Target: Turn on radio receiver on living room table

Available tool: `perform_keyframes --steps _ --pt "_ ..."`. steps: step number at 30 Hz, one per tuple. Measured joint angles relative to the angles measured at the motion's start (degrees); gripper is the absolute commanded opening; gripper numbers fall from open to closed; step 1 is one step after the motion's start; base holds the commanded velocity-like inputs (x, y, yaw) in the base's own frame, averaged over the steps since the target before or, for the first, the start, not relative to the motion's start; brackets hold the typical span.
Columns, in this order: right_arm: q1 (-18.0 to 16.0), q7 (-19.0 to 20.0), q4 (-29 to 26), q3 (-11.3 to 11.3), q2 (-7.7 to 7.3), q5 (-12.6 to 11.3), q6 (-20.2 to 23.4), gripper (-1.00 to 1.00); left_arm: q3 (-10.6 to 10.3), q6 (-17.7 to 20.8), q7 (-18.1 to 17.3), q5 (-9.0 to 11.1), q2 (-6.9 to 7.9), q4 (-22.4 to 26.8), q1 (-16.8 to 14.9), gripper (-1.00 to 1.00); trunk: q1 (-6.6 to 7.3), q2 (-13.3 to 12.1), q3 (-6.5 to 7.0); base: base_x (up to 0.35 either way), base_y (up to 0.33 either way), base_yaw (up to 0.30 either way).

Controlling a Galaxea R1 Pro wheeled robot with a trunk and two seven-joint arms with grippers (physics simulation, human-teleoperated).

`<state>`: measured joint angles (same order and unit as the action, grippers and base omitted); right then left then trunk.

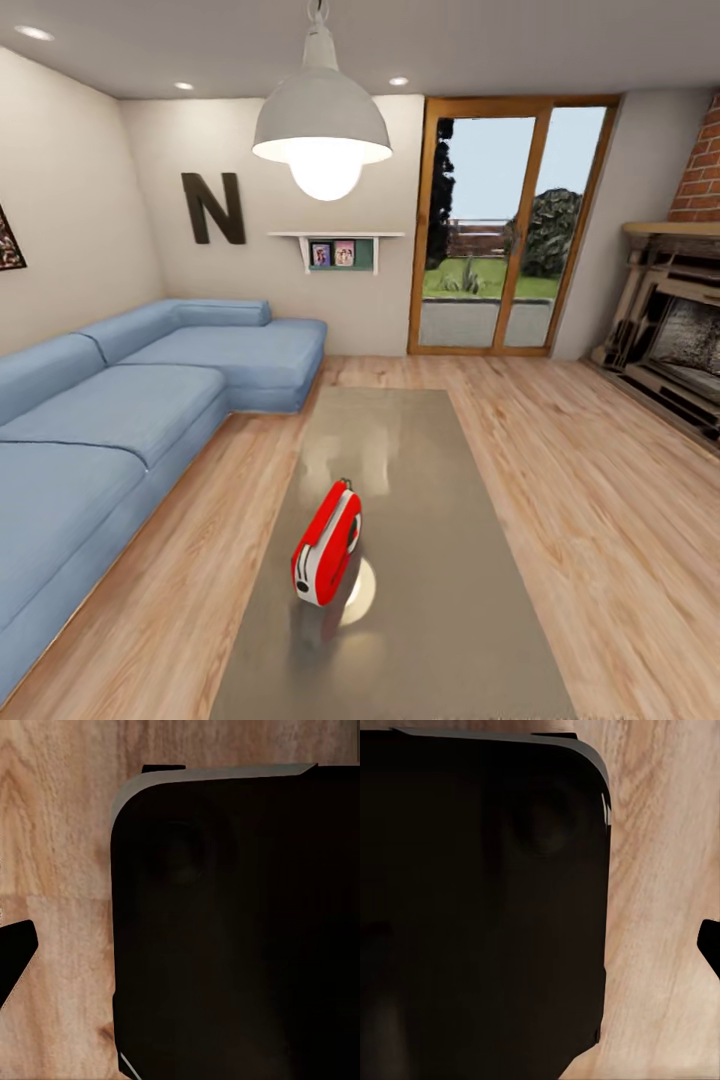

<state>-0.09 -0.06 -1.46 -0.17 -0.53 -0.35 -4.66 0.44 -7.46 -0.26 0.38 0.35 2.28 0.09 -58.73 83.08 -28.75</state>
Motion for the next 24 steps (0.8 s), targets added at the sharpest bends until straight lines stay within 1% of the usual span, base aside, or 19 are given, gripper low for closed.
perform_keyframes --steps 5,20,23,24 --pt "0.0 0.0 0.0 0.0 0.0 0.0 0.0 1.0 0.0 0.0 0.0 0.0 0.0 0.0 0.0 1.0 0.0 0.0 0.0 0.0 0.0 -0.077" --pt "0.0 0.0 0.0 0.0 -0.07 0.0 0.0 1.0 0.1 0.1 0.7 0.4 -0.08 0.1 0.0 1.0 0.0 0.0 0.0 0.0 0.0 -0.003" --pt "0.0 0.0 0.0 0.0 -0.08 0.0 0.0 1.0 0.1 0.1 0.6 1.0 -0.07 0.1 0.0 1.0 0.0 0.0 0.0 0.0 0.0 0.0" --pt "0.0 0.0 0.0 0.0 -0.05 0.0 0.0 1.0 0.1 0.0 0.5 1.6 -0.04 0.1 0.0 1.0 0.0 0.0 0.0 0.0 0.0 0.0"
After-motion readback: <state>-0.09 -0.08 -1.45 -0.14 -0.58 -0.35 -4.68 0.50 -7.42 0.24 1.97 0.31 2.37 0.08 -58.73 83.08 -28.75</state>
